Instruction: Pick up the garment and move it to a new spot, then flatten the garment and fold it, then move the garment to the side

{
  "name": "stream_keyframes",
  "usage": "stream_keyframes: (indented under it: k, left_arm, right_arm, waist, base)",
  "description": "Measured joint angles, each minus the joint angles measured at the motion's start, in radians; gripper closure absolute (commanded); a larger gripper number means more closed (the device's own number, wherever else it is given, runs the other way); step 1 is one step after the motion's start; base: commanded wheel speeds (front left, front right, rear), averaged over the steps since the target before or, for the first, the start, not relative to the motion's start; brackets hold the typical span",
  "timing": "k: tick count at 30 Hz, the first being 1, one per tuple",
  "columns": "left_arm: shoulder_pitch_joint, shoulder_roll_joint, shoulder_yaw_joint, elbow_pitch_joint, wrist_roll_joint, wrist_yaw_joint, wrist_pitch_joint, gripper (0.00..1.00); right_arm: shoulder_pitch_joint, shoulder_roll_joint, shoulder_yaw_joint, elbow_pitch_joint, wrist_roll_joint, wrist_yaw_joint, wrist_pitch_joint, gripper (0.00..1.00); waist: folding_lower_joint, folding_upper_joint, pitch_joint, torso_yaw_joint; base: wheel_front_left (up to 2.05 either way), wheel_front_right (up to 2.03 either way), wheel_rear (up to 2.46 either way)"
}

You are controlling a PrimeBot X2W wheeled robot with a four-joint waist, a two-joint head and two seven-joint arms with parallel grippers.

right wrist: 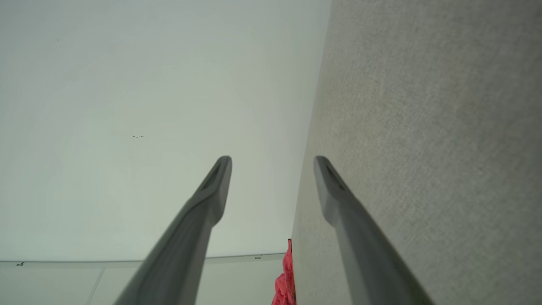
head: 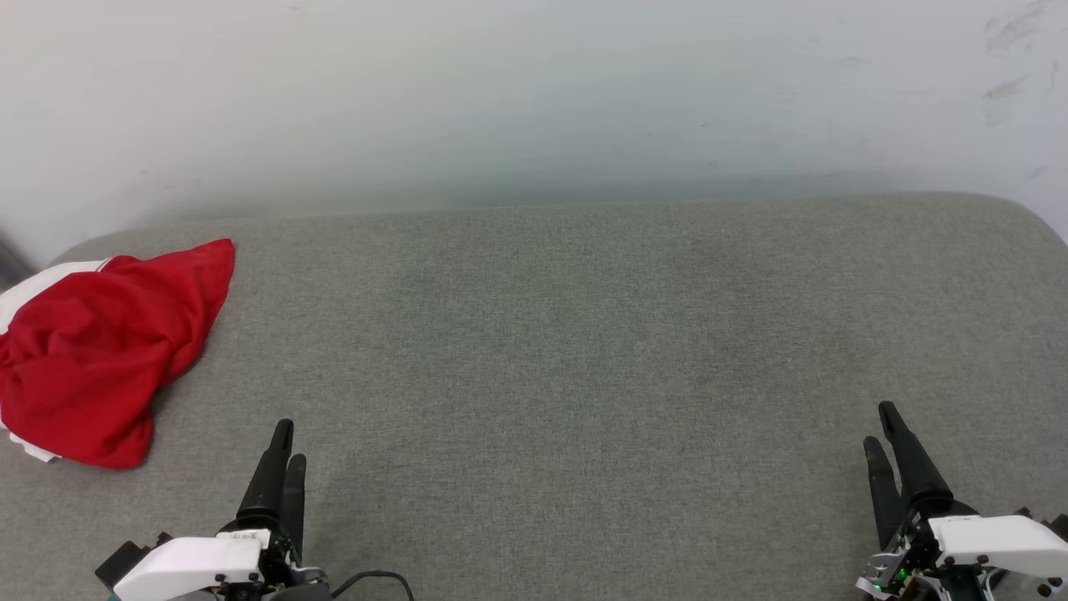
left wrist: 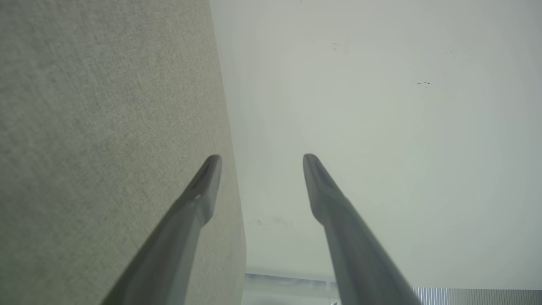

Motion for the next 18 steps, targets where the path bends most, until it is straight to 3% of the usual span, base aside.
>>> stream_keyframes:
  k: [7, 15, 18]
  left_arm:
    - [0.012, 0.000, 0.023, -0.015, 0.069, 0.000, -0.031, 0.00]
    - [0.017, -0.001, 0.056, -0.036, 0.166, 0.000, -0.060, 0.00]
    - [0.019, 0.000, 0.079, -0.056, 0.230, 0.000, -0.076, 0.00]
  right_arm:
    - [0.002, 0.000, -0.003, -0.001, -0.091, 0.000, -0.031, 0.00]
    - [0.002, 0.001, -0.027, -0.010, -0.256, 0.000, -0.060, 0.00]
    - [0.001, 0.001, -0.035, -0.037, -0.368, 0.000, -0.076, 0.00]
  waist:
    - [0.0000, 0.0000, 0.001, -0.002]
    - [0.0000, 0.0000, 0.003, -0.005]
    - [0.0000, 0.0000, 0.005, -0.007]
  base:
    - [0.00, 0.00, 0.00]
    - [0.00, 0.00, 0.00]
    - [0.00, 0.00, 0.00]
